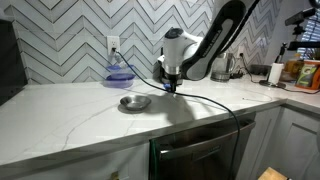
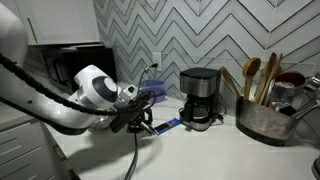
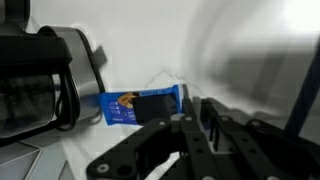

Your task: Put the candy bar on the silver plate

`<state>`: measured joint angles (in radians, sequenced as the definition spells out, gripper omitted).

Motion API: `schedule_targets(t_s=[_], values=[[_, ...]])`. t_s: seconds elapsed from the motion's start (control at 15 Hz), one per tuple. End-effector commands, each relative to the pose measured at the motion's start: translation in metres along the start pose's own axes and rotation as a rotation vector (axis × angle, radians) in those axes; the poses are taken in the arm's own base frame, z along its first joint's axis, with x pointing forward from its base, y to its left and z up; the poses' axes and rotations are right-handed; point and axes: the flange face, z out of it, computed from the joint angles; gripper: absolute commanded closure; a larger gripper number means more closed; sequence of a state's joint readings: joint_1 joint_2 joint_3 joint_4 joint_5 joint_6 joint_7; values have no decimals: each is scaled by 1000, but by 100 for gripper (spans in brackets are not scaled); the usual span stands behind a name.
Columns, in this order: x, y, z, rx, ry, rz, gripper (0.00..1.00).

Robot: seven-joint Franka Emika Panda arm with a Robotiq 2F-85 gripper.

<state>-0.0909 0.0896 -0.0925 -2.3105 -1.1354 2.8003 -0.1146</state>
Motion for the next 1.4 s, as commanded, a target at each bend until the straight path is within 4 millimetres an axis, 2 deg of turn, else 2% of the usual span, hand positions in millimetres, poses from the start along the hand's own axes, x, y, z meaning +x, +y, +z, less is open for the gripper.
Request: schedule_targets(t_s=[0.0,0.07,0.47,0.67,0.8,0.93,1.07,1.33], values=[[1,-2,9,-41,20,-21,68],[2,-2,9,-54,20,-29,64],[6,-7,17,-104,19,-65,72],[6,-13,24,-107,16,-86,70],[6,-14,27,-112,16,-96,72],[6,-15,27,-127,19,-113,81],[6,-17,28,-132,18,-124,100],[5,-16,23,-132,17,-118,100]])
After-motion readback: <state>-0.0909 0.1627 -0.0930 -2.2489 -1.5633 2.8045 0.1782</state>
